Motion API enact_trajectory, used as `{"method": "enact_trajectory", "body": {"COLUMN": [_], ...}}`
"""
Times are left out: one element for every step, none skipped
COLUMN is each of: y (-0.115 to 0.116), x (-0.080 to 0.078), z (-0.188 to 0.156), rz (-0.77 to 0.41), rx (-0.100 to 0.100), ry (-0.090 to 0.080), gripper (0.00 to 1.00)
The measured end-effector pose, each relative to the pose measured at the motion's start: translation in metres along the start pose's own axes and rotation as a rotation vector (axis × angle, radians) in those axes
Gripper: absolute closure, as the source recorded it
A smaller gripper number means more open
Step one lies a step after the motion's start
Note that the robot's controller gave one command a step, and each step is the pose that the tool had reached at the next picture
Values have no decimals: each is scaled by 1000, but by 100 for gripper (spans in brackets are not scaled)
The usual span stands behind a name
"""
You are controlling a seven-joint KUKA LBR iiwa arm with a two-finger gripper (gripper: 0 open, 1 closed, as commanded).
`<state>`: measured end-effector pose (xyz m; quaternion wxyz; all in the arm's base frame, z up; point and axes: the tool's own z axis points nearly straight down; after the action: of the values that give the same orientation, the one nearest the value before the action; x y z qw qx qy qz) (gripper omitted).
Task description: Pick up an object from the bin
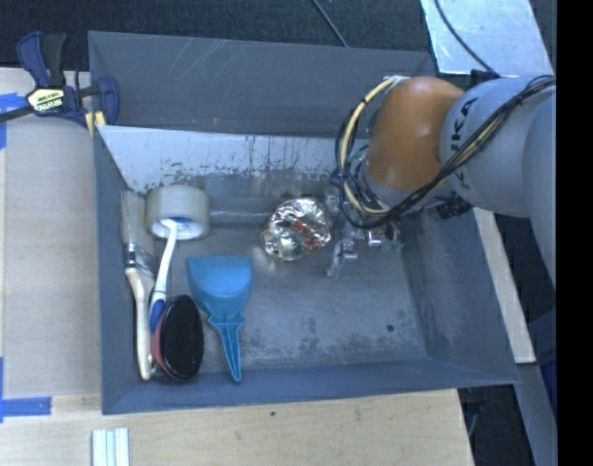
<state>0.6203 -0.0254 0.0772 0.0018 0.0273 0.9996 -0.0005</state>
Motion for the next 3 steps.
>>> {"method": "enact_trajectory", "body": {"y": [18,17,18], "x": [-5,-3,15], "z": [-7,-5,-33], "rz": [-157,-107,-216], "rx": [-2,-2,-1], "ry": [-12,-10,-10], "gripper": [0,0,0]}}
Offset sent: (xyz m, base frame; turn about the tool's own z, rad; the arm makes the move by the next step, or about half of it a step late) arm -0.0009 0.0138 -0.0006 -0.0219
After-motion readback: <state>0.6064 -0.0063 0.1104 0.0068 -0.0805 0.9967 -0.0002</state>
